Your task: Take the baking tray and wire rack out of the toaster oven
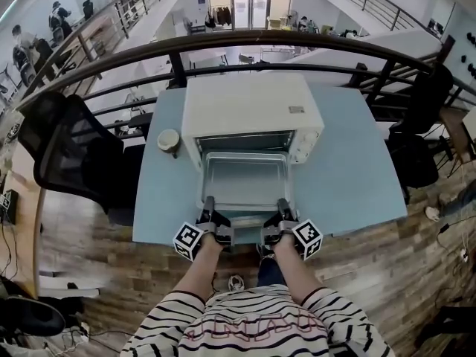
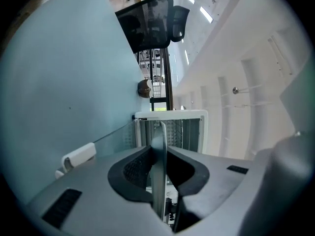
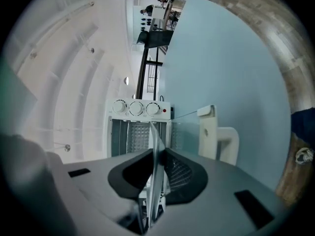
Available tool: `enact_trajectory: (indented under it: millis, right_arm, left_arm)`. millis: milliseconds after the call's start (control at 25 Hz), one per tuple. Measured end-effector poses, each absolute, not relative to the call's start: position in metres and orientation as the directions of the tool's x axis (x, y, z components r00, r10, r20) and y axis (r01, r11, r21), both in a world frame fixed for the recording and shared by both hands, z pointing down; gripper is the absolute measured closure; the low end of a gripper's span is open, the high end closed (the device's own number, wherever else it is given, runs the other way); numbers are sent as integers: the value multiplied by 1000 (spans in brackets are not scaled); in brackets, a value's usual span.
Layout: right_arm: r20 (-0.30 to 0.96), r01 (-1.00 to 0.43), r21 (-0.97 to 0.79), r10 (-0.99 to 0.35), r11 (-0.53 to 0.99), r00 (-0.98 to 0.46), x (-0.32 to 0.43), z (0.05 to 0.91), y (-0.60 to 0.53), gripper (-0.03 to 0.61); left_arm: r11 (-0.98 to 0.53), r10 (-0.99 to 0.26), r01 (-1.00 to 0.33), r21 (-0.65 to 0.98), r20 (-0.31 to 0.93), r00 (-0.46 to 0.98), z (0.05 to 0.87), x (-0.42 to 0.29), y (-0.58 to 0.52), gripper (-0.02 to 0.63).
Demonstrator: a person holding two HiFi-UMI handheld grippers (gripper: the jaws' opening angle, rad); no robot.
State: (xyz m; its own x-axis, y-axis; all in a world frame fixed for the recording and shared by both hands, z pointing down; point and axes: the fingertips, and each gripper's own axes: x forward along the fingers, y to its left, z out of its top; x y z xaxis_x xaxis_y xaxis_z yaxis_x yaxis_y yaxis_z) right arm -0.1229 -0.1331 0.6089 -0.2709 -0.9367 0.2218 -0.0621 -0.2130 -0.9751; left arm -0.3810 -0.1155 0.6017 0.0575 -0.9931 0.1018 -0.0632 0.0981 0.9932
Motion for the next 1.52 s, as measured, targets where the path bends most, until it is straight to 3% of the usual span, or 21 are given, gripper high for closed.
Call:
enact_trajectory:
  millis: [600, 1520]
  right_arm:
    - [227, -57, -974, -951, -220, -209, -72, 604, -58, 506]
    - [243, -92, -969, -951, -229, -193, 246, 615, -45, 506]
  left_arm:
    - [109, -979, -64, 992, 118, 165, 603, -329, -52, 529]
    - [72, -973, -27, 997, 76, 217, 616, -11, -46, 529]
